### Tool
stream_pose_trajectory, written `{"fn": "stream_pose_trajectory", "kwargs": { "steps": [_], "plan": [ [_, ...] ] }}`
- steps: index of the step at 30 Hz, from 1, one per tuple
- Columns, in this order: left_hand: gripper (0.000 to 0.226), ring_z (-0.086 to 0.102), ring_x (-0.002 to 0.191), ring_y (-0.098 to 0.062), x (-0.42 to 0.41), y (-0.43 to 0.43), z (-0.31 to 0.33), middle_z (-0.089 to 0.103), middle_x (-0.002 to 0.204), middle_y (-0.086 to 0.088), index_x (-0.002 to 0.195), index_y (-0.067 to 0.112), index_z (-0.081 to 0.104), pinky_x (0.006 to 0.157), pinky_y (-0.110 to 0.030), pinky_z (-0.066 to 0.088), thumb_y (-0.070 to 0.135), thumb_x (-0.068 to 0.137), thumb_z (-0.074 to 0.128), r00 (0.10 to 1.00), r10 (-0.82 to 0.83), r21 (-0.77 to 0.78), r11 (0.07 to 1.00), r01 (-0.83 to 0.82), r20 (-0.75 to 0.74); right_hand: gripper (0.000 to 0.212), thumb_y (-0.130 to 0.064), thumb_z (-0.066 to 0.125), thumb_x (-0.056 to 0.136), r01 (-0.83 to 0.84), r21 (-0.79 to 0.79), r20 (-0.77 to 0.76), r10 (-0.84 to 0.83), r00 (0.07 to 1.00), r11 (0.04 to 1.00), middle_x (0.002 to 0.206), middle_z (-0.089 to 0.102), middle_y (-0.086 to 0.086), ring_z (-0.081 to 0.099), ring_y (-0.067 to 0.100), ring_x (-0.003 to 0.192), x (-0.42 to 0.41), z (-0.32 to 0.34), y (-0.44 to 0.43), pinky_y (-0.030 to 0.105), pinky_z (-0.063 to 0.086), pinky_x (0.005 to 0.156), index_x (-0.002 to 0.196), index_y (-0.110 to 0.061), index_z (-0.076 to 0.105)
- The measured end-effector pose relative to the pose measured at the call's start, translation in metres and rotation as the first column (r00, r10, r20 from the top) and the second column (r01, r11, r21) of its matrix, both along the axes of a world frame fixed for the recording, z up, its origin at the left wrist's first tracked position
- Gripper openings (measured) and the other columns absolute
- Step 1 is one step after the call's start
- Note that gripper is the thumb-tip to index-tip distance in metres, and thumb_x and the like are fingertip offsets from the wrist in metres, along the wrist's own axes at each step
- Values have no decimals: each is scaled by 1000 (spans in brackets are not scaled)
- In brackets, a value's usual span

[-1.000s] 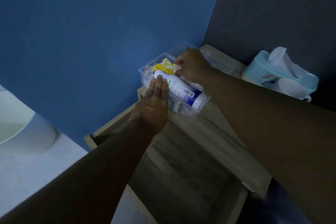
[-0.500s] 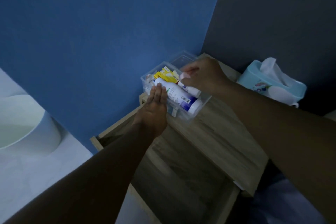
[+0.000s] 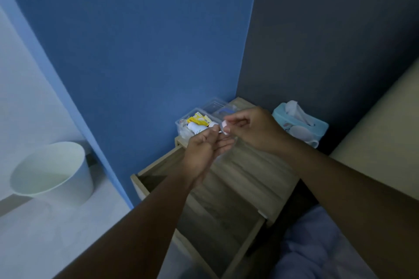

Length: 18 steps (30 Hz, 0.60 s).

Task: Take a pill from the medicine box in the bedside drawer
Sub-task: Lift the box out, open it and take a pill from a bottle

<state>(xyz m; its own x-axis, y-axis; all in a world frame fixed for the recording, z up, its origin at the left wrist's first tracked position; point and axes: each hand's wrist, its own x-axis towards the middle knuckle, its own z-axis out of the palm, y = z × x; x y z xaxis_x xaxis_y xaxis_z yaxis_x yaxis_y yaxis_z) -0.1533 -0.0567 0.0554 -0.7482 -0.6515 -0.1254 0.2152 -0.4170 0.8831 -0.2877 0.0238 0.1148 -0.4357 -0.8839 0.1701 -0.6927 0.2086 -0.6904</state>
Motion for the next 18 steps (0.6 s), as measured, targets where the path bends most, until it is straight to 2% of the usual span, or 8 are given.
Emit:
{"fn": "stream_pose_trajectory", "kwargs": {
  "steps": [3,5,8,12,14,16,17,18],
  "plan": [
    [32,73,91,-20,11,29,23,75,95,-10,111,-2,65,89,-31,58,23,100,49,994,27,35,999,-24,-109,31,-18,78,86,-28,-64,-39,25,999,998,105,78,1,68,-7,82,15,23,24,-2,45,74,116,-11,76],
    [26,73,86,-18,15,41,32,76,90,-7,105,0,67,91,-32,57,20,99,52,988,42,82,996,-30,-146,31,-12,77,85,-49,-97,-64,42,997,994,106,77,5,71,6,90,21,31,36,3,48,78,116,-9,75],
    [24,73,84,-17,21,54,34,76,89,-10,104,-2,68,91,-32,57,16,97,53,982,28,134,991,-3,-186,32,-3,77,83,-99,-119,-90,88,992,988,105,75,6,71,13,93,28,38,53,20,55,86,115,-6,75],
    [31,73,88,-19,27,66,35,73,102,-21,112,-10,63,84,-28,59,15,99,50,982,4,205,978,35,-186,35,4,77,80,-213,-110,-106,202,974,971,109,70,3,69,11,99,28,42,72,22,56,92,113,-4,75],
    [29,74,88,-18,26,71,33,73,102,-19,110,-8,66,79,-26,59,14,99,49,978,0,235,971,50,-209,33,1,77,83,-227,-122,-7,228,974,966,115,70,4,69,11,108,26,43,78,24,55,97,115,-6,74],
    [26,73,90,-18,26,75,34,74,102,-17,105,-4,69,80,-27,59,14,99,51,976,-6,246,967,61,-220,45,-8,81,81,-200,-97,146,213,966,975,119,69,-3,67,5,112,25,46,84,26,53,102,124,-14,69],
    [27,71,94,-19,27,77,34,72,106,-18,107,-5,68,84,-28,59,15,97,53,975,-16,238,969,71,-223,53,-18,84,78,-175,-53,167,181,969,983,117,67,-11,65,2,112,26,47,86,26,53,102,128,-19,65],
    [30,70,99,-21,26,78,34,71,110,-19,109,-6,67,86,-29,58,18,95,56,972,-32,224,971,85,-232,56,-32,86,75,-122,-5,106,121,987,993,111,64,-19,64,-3,108,27,48,86,22,53,97,127,-24,66]
  ]
}}
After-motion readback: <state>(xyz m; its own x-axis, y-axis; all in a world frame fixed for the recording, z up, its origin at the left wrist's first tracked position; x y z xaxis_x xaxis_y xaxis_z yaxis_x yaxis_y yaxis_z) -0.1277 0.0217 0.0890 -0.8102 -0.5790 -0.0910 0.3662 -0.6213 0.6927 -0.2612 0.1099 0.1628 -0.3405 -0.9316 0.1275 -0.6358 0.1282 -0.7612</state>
